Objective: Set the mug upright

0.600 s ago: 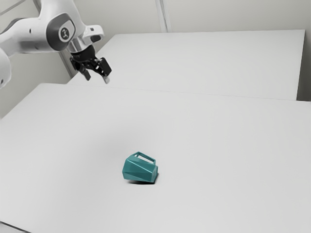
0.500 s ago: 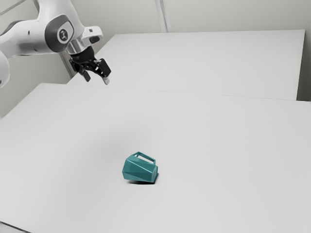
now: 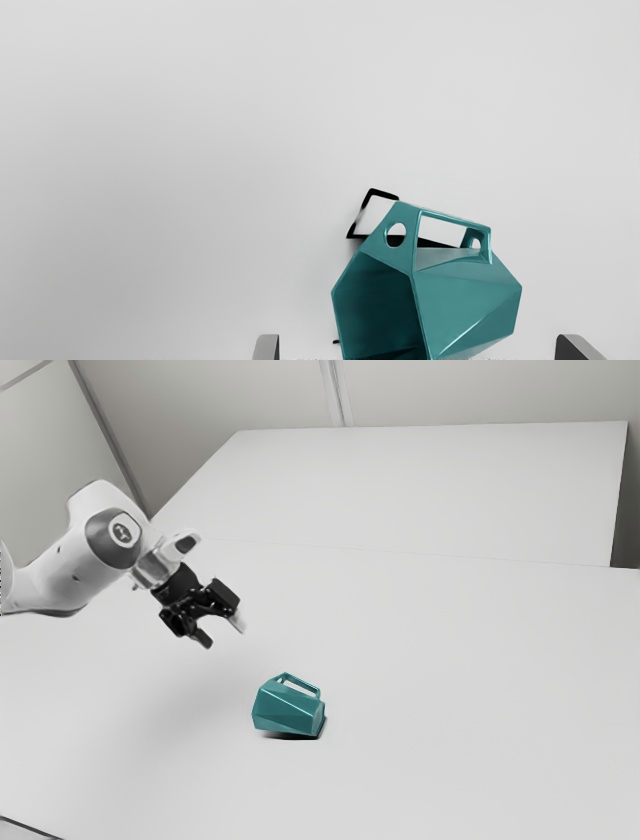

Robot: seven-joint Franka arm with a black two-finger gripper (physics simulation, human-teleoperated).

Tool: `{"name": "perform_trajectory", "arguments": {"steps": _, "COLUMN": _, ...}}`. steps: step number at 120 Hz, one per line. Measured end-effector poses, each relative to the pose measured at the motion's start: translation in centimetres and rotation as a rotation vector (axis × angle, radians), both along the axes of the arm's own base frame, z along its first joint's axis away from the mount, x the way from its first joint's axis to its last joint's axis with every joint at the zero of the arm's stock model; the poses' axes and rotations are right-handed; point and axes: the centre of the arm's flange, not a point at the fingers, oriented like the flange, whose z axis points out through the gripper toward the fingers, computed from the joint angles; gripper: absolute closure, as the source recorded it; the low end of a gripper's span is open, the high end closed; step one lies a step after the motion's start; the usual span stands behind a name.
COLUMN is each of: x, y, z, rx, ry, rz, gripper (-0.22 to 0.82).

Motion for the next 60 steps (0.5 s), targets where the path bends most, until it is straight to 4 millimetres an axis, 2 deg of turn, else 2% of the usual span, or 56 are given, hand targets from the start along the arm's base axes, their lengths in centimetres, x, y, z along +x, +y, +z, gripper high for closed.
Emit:
{"name": "perform_trajectory", "arguments": {"steps": 9, "x": -0.8, "y": -0.4, "z": -2.4, "rx": -0.049, "ry": 0.03, "rz": 0.002, "gripper": 0.0}}
{"name": "perform_trajectory", "arguments": {"steps": 26, "x": -1.6, "y": -1.0, "z": -4.9, "rx": -0.102, "ry": 0.059, "rz": -0.028, "gripper": 0.0}}
{"name": "perform_trajectory", "arguments": {"steps": 60, "x": -2.8, "y": -2.5, "z": -8.3, "rx": -0.175, "ry": 0.077, "rz": -0.109, "gripper": 0.0}}
